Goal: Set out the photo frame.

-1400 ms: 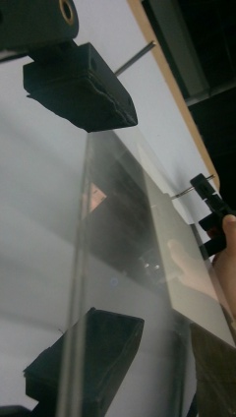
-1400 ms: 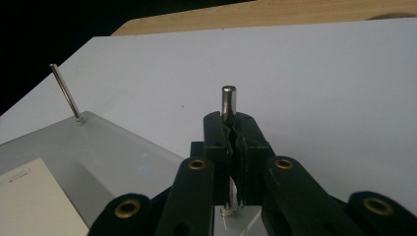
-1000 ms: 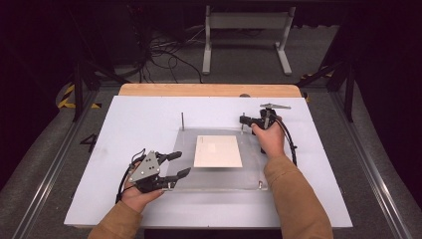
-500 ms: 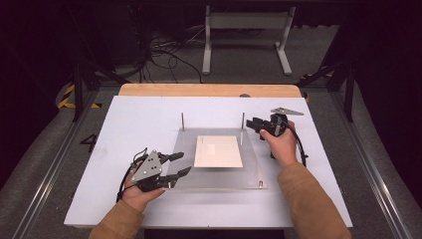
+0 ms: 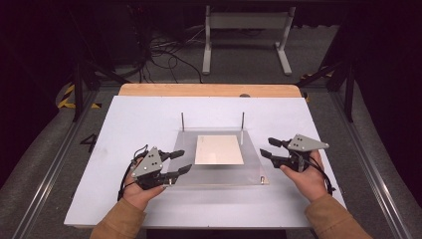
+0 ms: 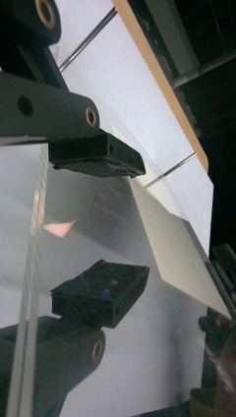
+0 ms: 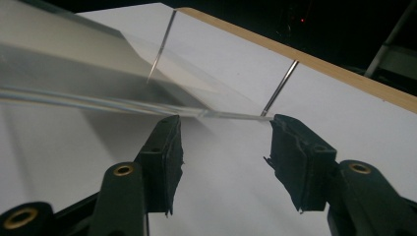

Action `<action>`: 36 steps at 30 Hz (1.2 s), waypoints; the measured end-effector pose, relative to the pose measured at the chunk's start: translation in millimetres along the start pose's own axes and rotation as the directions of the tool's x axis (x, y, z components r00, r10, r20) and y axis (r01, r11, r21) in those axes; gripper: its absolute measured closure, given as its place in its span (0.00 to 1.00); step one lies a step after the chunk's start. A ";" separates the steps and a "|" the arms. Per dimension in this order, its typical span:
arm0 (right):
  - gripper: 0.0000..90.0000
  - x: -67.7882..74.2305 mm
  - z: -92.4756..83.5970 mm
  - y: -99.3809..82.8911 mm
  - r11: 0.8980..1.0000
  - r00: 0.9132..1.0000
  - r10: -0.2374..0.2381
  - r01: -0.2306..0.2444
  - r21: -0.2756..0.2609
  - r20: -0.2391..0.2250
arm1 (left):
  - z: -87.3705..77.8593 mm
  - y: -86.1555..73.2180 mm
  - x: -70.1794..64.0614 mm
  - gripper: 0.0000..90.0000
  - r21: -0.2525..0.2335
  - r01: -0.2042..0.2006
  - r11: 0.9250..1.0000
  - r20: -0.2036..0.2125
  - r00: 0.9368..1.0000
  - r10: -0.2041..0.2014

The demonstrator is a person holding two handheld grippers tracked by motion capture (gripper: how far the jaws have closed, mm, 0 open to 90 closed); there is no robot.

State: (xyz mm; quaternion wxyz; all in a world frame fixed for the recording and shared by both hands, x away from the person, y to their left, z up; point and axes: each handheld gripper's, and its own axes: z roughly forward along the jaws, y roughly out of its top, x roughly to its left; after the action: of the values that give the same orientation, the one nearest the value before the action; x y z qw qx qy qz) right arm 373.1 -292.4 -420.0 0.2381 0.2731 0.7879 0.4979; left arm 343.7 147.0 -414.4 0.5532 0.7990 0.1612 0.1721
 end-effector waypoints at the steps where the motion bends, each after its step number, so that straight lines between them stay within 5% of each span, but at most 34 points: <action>1: 0.51 0.0 0.0 0.0 1.000 1.000 0.000 0.000 0.000 0.000 | 0.0 0.3 0.0 0.52 0.000 0.002 1.000 0.000 1.000 -0.002; 6: 0.47 22.0 -9.8 -2.1 0.997 0.997 -0.071 0.070 -0.015 -0.027 | 0.1 0.9 0.1 0.52 0.000 0.008 1.000 0.002 1.000 -0.008; 9: 0.43 30.4 -10.3 3.0 0.994 0.994 -0.095 0.091 -0.067 -0.052 | 0.1 0.9 0.0 0.52 0.000 0.008 1.000 0.002 1.000 -0.008; 13: 0.40 37.5 -3.5 9.0 0.979 0.985 -0.150 0.136 -0.148 -0.081 | 0.0 1.0 -0.1 0.52 0.002 0.007 1.000 0.002 1.000 -0.007; 18: 0.48 49.6 7.3 10.5 0.961 0.974 -0.198 0.170 -0.218 -0.113 | 0.3 1.0 -0.3 0.52 -0.002 0.004 1.000 0.002 1.000 -0.004; 27: 0.63 59.1 10.4 15.5 0.945 0.954 -0.285 0.263 -0.195 -0.095 | 0.4 1.9 -2.7 0.53 0.002 -0.013 1.000 -0.010 1.000 0.013; 36: 0.65 57.9 8.8 24.1 0.942 0.951 -0.299 0.281 -0.183 -0.080 | -0.7 7.3 -3.7 0.56 -0.022 -0.036 0.999 -0.047 0.998 0.035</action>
State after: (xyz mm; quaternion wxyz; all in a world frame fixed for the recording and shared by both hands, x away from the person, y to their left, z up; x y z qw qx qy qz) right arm 340.8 -239.5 -407.4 0.2886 0.1056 0.7860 0.5364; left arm 340.7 143.5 -407.6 0.5554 0.7911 0.1577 0.2023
